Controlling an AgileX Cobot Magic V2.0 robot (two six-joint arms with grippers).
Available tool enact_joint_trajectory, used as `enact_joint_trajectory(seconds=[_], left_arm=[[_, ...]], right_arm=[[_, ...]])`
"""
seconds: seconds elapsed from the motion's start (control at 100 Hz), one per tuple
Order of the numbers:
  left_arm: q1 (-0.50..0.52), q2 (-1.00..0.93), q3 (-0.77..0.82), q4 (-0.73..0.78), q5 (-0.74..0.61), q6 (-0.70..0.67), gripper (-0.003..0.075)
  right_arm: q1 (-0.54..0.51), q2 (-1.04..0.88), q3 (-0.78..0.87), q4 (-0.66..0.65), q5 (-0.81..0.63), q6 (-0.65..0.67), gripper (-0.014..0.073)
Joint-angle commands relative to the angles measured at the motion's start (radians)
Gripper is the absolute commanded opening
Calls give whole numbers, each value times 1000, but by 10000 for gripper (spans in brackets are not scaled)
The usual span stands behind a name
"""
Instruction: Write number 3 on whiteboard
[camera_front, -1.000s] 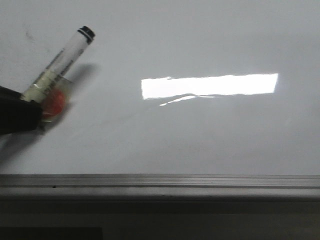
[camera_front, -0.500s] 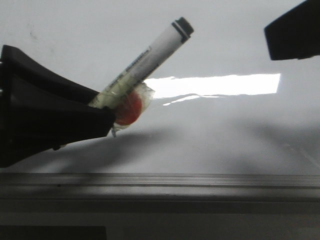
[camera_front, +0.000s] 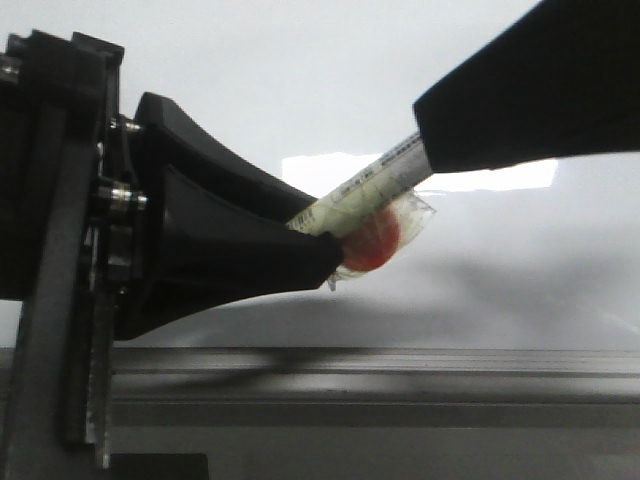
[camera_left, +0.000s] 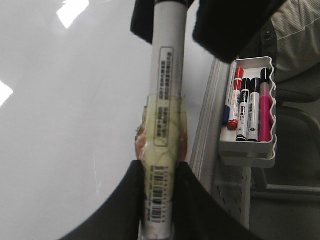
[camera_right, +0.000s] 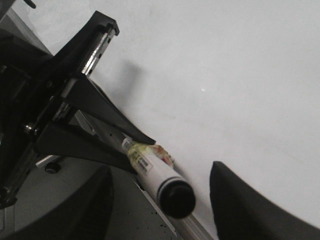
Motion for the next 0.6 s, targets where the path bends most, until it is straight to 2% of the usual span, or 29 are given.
enact_joint_trajectory(seconds=[0.0,0.07,0.16,0.23,0.33,0.43,0.5,0.59], left_arm=[[-7,-14,-32,-13,-82,-1,-20],[-7,-14,-32,-13,-82,-1,-20],[-7,-14,-32,-11,-82,-1,-20],[-7,-14,-32,-8,-82,-1,-20],[-7,-14,-32,-4,-82,-1,-20],[-7,-14,-32,-4,-77,-1,-13],[-7,-20,-32,-4,-53,-1,58],[-3,-56,-32,-23,-23,-1,242]], right_arm=[[0,18,-36,-11,-97,-4,372],[0,36,-36,-11,-99,-4,344],[2,56,-36,-11,-113,-4,262],[2,65,-36,-11,-123,-4,153],[2,69,-36,-9,-125,-4,-71],[2,69,-36,-7,-125,-4,-64],[2,69,-36,-5,-125,-4,-64],[2,69,-38,-5,-125,-4,-64]])
